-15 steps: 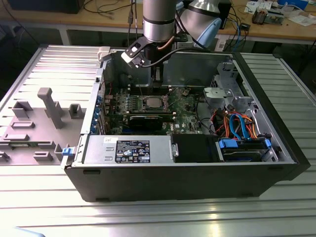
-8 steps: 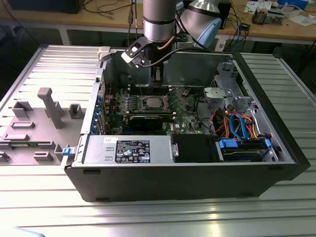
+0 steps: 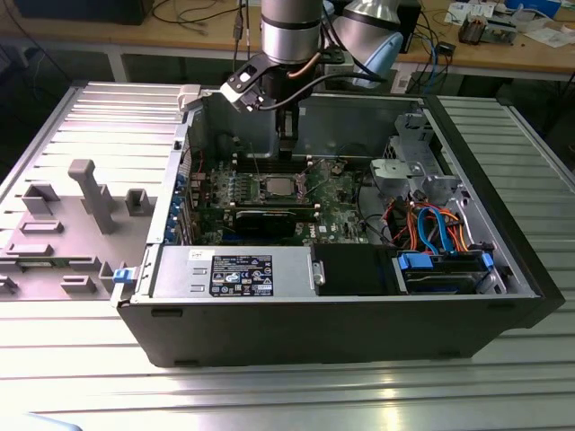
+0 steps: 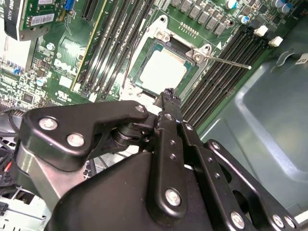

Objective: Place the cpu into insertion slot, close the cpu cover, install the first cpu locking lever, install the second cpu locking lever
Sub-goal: 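Close the cpu cover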

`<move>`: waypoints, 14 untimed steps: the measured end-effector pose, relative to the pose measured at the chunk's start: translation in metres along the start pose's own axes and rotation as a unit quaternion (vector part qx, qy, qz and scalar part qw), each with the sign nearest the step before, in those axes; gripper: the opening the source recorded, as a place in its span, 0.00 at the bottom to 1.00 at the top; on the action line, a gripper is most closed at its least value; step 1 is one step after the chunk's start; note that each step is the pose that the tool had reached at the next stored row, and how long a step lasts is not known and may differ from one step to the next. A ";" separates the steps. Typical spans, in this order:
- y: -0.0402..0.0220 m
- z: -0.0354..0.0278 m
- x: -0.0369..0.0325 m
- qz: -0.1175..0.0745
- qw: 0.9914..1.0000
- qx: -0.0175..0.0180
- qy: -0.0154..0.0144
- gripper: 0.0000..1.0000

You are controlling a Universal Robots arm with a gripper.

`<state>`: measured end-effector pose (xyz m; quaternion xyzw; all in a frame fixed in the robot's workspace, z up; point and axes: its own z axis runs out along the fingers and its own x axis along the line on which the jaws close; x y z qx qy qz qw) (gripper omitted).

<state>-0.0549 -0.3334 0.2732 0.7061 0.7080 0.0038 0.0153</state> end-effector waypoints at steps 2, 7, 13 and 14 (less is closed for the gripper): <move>0.0000 -0.0002 0.0000 0.000 1.000 0.000 0.000 0.11; 0.0032 -0.0002 -0.0001 0.000 1.000 0.000 0.000 0.11; 0.0089 0.0000 -0.0001 0.000 1.000 0.000 0.000 0.11; 0.0097 0.0001 -0.0001 0.000 1.000 0.000 0.000 0.11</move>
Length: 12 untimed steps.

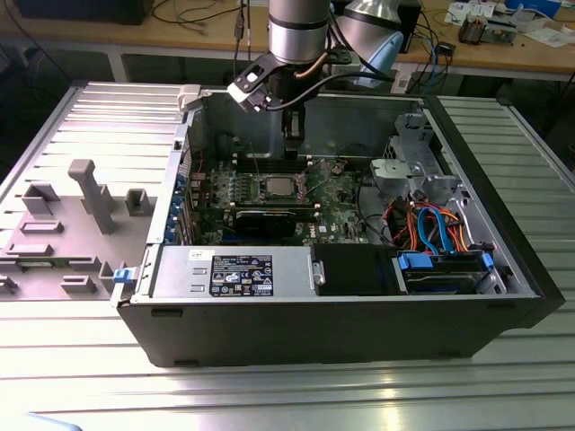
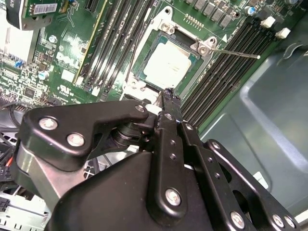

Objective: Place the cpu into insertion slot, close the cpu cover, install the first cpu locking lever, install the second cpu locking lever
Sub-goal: 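Close the cpu cover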

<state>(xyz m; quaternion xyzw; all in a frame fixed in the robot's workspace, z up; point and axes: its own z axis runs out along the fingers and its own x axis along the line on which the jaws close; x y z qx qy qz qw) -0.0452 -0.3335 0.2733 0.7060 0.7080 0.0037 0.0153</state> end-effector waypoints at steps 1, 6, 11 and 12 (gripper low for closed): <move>0.0004 0.0000 0.0000 0.000 1.000 0.000 0.000 0.11; 0.0027 0.0000 0.0000 0.000 1.000 0.000 0.000 0.11; 0.0058 0.0002 0.0000 0.000 1.000 0.000 0.000 0.11; 0.0061 0.0002 0.0000 0.000 1.000 0.000 0.000 0.11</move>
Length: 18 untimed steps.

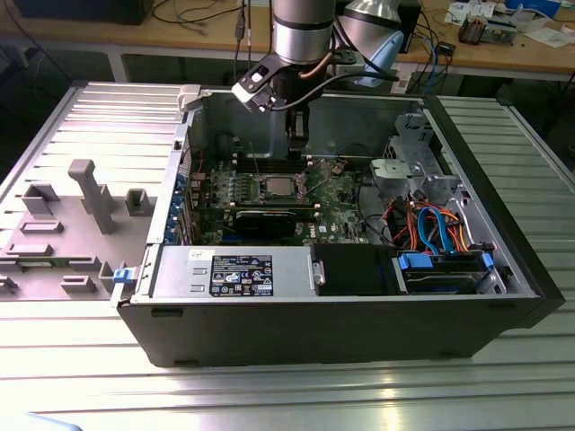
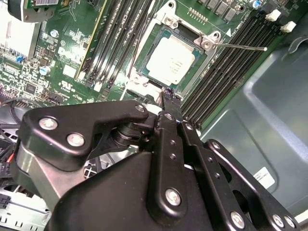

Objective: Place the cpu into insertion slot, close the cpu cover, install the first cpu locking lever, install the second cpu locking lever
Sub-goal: 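Close the cpu cover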

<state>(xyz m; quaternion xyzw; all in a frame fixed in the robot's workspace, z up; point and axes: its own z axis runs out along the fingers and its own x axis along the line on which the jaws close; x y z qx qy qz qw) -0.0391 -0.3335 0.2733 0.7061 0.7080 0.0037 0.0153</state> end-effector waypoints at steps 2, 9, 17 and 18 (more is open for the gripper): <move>0.0009 0.0000 0.0000 0.000 1.000 0.000 0.000 0.11; 0.0037 0.0001 0.0000 0.000 1.000 0.000 0.000 0.11; 0.0069 0.0001 0.0000 0.000 1.000 0.000 0.000 0.11; 0.0072 0.0002 0.0000 0.000 1.000 0.000 0.000 0.11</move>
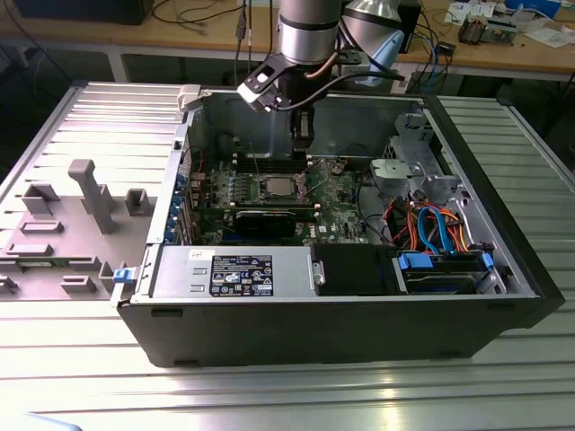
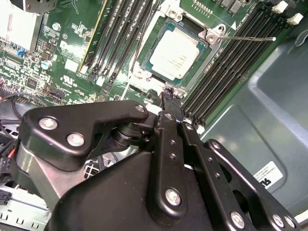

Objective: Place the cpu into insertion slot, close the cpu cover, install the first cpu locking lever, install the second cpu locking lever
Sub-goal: 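Close the cpu cover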

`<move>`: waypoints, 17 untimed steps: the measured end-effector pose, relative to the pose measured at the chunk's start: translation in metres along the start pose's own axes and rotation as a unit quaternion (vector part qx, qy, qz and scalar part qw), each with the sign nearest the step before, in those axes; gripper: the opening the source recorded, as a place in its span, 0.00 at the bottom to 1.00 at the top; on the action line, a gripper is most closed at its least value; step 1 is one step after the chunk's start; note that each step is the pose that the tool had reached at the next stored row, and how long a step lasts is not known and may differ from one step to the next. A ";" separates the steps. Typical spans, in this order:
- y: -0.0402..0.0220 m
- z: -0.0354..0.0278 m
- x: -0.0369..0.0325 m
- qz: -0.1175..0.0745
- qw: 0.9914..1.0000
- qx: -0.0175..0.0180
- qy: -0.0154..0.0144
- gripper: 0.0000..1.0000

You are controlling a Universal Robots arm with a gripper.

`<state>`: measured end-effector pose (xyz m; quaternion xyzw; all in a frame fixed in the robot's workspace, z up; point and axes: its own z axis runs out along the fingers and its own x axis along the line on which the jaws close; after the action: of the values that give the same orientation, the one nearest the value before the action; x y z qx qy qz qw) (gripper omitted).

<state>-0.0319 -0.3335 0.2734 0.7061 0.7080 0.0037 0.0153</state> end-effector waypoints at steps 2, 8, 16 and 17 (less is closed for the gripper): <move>0.0006 0.0000 0.0000 0.000 1.000 0.000 0.000 0.11; 0.0026 0.0001 0.0000 0.000 1.000 0.000 0.000 0.11; 0.0046 0.0001 0.0000 0.000 1.000 0.000 0.000 0.11; 0.0046 0.0001 0.0000 0.000 1.000 0.000 0.000 0.11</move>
<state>-0.0273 -0.3335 0.2733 0.7061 0.7079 0.0037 0.0153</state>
